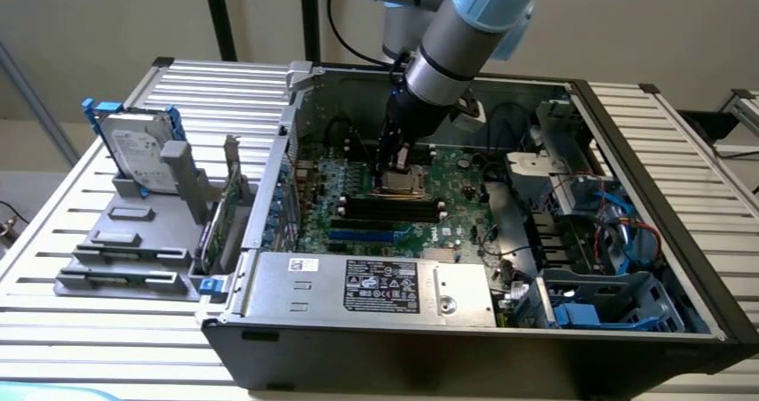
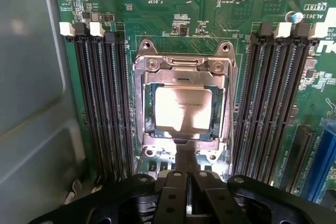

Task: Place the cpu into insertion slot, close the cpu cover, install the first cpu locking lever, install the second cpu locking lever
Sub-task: 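Close the cpu cover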

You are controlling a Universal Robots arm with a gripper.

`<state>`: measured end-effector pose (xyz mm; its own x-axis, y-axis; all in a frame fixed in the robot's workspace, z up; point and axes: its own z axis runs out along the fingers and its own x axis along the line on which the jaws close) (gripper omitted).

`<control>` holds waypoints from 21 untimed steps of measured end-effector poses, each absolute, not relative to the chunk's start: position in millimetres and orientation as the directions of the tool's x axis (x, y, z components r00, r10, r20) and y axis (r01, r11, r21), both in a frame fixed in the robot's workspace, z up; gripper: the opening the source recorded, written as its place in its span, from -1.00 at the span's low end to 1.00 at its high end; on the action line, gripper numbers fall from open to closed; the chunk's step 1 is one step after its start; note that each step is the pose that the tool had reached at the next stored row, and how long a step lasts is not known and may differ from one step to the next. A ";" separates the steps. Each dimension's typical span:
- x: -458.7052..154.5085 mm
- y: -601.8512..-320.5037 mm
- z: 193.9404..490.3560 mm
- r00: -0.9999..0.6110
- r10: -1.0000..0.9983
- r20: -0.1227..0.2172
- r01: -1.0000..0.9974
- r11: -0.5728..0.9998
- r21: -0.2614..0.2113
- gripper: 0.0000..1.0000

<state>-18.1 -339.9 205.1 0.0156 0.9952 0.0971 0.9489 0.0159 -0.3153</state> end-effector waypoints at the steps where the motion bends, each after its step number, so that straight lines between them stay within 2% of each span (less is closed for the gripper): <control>1: -18.0 -339.9 203.3 0.015 0.995 0.098 0.949 0.016 -0.315 -0.79; 10: -18.3 -339.8 196.2 0.015 0.994 0.104 0.949 0.018 -0.314 -0.79; 21: -30.2 -346.8 217.5 0.016 0.994 0.107 0.949 0.019 -0.316 -0.79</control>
